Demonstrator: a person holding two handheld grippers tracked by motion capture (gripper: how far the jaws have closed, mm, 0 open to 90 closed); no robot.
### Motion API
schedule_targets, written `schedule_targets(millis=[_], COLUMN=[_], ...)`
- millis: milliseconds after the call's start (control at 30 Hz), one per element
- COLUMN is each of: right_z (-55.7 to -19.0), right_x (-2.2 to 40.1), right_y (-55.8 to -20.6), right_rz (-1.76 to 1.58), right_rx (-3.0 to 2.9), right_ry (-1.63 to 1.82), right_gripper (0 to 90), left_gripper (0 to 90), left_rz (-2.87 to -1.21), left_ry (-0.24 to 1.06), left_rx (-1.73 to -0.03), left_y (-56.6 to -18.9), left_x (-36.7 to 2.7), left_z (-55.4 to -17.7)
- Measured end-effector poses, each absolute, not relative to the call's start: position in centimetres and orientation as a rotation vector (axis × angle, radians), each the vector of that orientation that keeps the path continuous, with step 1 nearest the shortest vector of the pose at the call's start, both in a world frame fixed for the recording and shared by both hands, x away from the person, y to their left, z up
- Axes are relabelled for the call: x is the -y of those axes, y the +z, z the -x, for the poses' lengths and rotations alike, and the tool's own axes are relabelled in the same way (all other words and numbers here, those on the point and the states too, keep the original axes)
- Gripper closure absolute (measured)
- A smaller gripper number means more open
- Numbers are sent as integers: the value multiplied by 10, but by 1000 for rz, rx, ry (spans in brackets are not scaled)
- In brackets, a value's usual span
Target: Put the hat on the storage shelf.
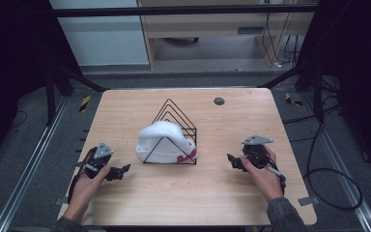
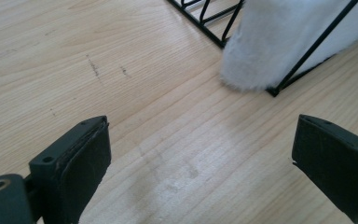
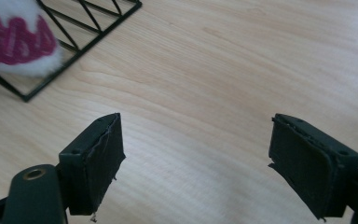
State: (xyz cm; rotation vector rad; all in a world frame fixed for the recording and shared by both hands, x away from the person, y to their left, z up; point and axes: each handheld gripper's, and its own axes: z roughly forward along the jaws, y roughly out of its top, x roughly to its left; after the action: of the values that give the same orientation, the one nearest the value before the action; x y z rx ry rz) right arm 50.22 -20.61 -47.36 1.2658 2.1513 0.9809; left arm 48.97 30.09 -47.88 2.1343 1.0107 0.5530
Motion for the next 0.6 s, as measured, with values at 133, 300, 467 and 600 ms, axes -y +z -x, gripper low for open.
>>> schedule_targets(millis=[133, 300, 467, 600], right_z=[-508, -514, -520, -526], right_x=[200, 193, 195, 198], right_y=[-475, -481, -484, -487], right_rz=[-1287, -1306, -1344, -1367], right_rx=[-2131, -2162, -2125, -2117], right_ry=[1018, 1004, 997, 985], right_gripper=[179, 170, 177, 176], left_gripper=[40, 48, 45, 45], left_rz=[-2146, -2151, -2132, -2122], left_ry=[542, 530, 500, 500], left_rx=[-1013, -1037, -1068, -1085], left_y=[-481, -487, -491, -494], left_x=[-303, -308, -313, -314], left_z=[-492, -497, -501, -504])
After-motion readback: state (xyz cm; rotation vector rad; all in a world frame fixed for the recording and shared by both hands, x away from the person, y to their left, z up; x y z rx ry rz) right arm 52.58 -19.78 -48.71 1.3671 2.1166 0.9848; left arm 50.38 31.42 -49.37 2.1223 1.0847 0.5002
